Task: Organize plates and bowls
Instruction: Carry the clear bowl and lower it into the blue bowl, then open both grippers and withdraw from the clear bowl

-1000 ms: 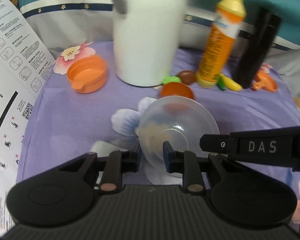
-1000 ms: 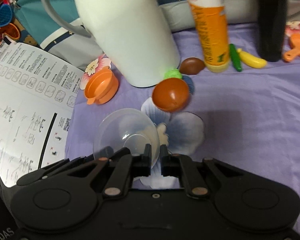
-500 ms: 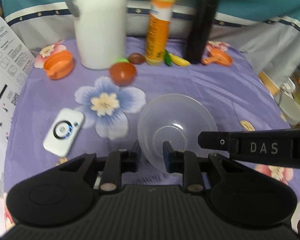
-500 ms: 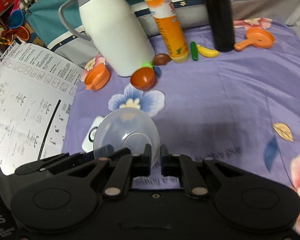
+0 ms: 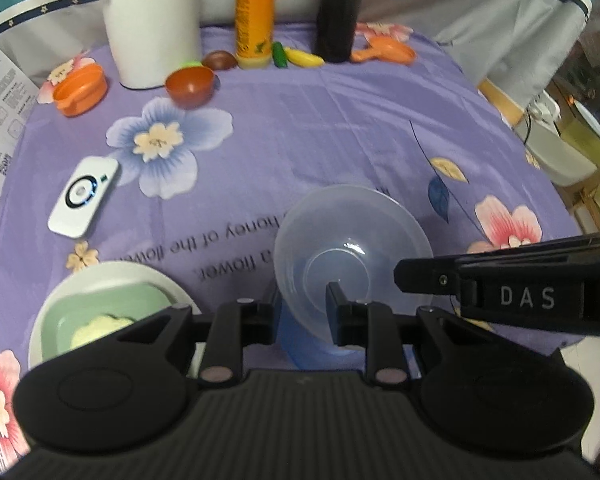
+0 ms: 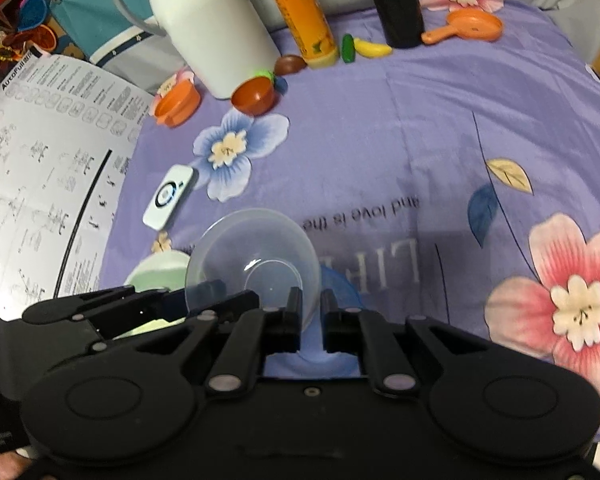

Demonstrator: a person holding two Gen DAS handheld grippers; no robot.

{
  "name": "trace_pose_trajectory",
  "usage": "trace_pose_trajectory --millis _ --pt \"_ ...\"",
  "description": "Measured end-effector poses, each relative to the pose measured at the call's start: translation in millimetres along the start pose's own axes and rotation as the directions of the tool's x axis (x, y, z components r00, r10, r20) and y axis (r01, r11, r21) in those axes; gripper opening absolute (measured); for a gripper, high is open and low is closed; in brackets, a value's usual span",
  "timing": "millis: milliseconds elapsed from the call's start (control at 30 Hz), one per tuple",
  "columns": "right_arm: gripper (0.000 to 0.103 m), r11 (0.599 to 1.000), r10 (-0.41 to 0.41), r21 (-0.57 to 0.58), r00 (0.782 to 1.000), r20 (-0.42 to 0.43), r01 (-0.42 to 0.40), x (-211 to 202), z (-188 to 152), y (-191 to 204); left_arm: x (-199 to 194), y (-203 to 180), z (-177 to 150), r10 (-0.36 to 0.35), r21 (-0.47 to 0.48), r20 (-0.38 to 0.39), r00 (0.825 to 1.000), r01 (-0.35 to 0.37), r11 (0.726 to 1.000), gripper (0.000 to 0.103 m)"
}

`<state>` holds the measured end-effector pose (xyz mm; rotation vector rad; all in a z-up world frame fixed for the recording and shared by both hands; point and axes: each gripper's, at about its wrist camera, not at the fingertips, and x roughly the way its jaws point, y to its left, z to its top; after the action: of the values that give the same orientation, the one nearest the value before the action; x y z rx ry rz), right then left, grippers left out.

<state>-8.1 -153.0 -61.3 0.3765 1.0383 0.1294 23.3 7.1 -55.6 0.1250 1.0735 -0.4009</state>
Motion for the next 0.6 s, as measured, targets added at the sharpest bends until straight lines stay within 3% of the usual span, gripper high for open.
trace_pose_trajectory --millis 467,567,600 --pt "0.012 1.000 -0.009 0.003 0.999 -0.046 0.010 6 -14 -10 15 -10 -12 0.001 0.021 -0.047 0.999 0.000 1.000 0.023" --pt "0.015 1.000 -0.012 0.003 0.999 -0.048 0.012 7 -13 -9 15 -10 -12 0.004 0.028 -0.040 0.999 -0.003 1.000 0.028" --pt "0.019 1.000 -0.012 0.002 0.999 -0.045 0.012 6 -13 -8 14 -9 -12 0.006 0.029 -0.033 0.999 -0.006 1.000 0.038"
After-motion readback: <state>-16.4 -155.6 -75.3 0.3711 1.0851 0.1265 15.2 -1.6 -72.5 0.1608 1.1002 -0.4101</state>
